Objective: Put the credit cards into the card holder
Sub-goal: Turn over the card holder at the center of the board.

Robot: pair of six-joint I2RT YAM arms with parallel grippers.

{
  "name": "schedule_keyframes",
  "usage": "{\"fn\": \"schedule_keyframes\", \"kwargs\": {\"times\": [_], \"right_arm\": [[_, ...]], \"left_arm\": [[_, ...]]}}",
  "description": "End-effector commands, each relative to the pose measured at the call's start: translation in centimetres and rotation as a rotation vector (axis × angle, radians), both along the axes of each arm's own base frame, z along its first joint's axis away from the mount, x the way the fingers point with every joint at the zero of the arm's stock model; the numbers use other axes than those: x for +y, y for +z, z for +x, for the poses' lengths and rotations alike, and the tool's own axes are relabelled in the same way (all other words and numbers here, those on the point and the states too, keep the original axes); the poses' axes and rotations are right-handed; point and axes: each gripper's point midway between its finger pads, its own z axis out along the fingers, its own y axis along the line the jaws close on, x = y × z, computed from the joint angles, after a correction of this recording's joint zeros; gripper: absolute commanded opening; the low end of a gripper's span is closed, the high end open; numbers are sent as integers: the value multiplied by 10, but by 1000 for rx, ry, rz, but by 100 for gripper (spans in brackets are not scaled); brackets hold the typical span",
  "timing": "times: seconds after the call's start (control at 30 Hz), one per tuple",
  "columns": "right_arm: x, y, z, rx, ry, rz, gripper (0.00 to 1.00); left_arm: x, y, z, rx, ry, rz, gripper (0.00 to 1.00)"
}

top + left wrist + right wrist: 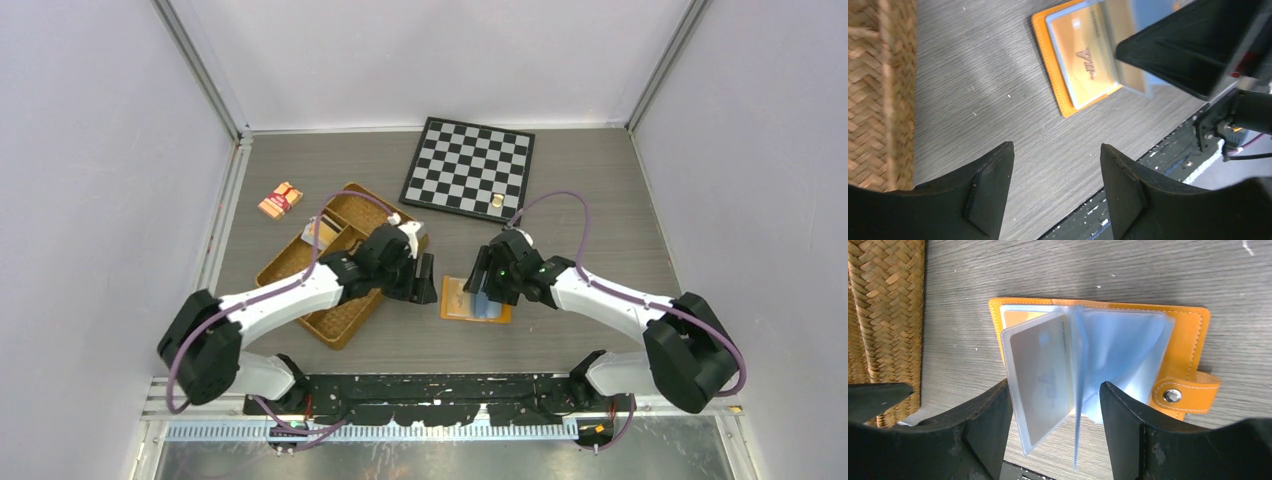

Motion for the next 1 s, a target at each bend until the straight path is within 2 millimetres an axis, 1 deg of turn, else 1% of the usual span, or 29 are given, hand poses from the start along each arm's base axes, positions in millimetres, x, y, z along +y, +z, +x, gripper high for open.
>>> {"fn": "schedule_keyframes", "kwargs": {"times": [0.0,0.1,0.27,0.4,0.5,0.63,0.73,0.8,0.87,0.97], "right_arm": [[31,23,16,-63,69,74,68],[36,24,17,-70,71,53,68],[25,16,16,-71,28,-44,68],[16,20,15,-89,4,-80,69],[0,18,15,-93,-38,-146,68],[-23,9,9,-66,-64,-255,63],[-37,10,5,-65,-76,-306,62],[-40,14,3,-75,-77,-306,62],[-44,19,1,-86,-83,-307,66],[-54,22,-2,-97,-92,-337,71]], "left_arm": [[18,34,9,-87,40,-3,67],[34,39,10,-86,69,6,68],[57,37,9,-78,110,29,71],[73,43,11,-98,137,37,74],[80,45,13,-110,147,43,76],[86,45,14,-103,156,53,76],[87,46,14,-106,159,47,76],[88,47,15,-109,161,43,77],[91,47,18,-107,173,50,77],[99,54,26,-123,192,57,77]]}}
